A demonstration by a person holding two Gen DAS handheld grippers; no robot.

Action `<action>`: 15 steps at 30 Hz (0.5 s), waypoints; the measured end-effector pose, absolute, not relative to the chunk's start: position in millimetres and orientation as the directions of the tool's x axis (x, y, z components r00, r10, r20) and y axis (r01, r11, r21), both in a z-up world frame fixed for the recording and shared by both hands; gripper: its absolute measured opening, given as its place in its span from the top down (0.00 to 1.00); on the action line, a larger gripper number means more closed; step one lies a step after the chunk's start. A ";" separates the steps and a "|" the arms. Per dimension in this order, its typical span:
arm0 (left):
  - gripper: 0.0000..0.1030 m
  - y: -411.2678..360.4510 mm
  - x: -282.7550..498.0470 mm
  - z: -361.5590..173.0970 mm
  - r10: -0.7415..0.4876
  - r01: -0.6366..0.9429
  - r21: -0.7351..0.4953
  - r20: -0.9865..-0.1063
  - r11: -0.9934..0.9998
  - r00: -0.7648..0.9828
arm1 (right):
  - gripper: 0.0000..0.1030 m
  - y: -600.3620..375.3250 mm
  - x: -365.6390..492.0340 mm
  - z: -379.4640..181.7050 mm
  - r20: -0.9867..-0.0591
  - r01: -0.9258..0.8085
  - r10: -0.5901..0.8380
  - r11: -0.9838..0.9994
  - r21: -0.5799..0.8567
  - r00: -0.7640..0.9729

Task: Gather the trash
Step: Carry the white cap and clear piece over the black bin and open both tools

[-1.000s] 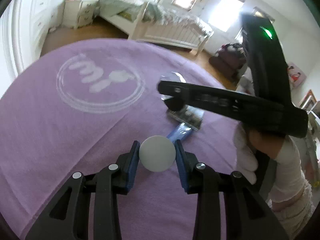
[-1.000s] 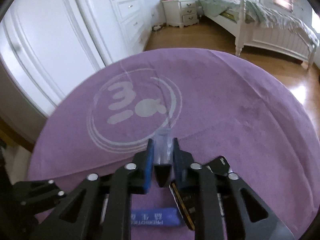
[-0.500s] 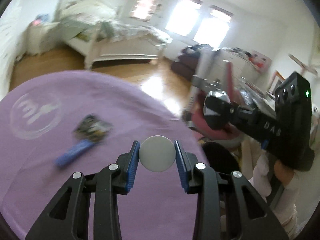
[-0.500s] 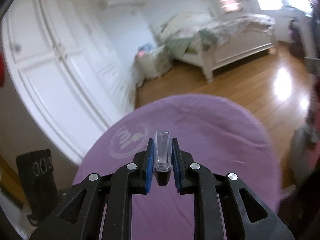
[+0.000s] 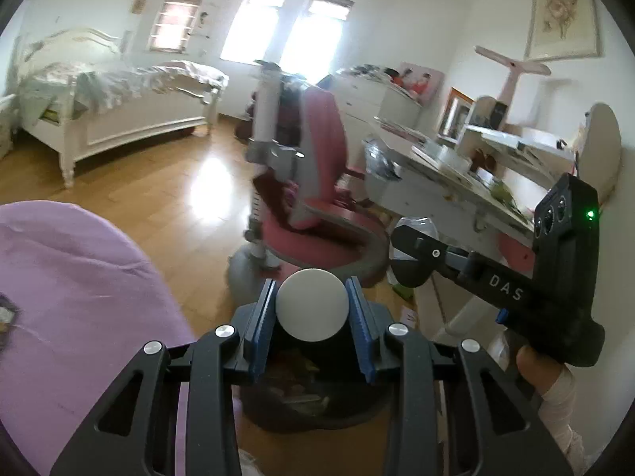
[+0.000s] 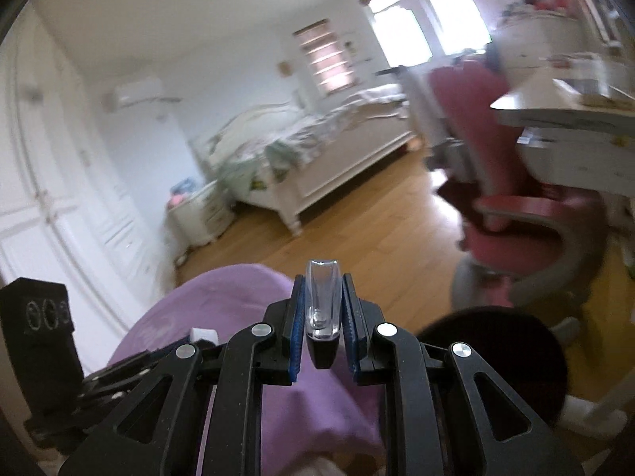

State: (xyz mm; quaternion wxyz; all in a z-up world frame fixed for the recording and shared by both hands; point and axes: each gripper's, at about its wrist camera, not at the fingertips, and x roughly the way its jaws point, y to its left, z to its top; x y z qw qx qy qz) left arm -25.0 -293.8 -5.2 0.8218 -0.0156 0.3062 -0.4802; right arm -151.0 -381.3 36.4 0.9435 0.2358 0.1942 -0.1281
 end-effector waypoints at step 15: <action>0.66 -348.6 -22.3 -44.8 -0.793 0.785 -0.372 -0.562 0.495 0.234 | 0.82 -452.0 -204.7 -8.2 -0.474 0.458 -0.232 0.771 0.443 0.849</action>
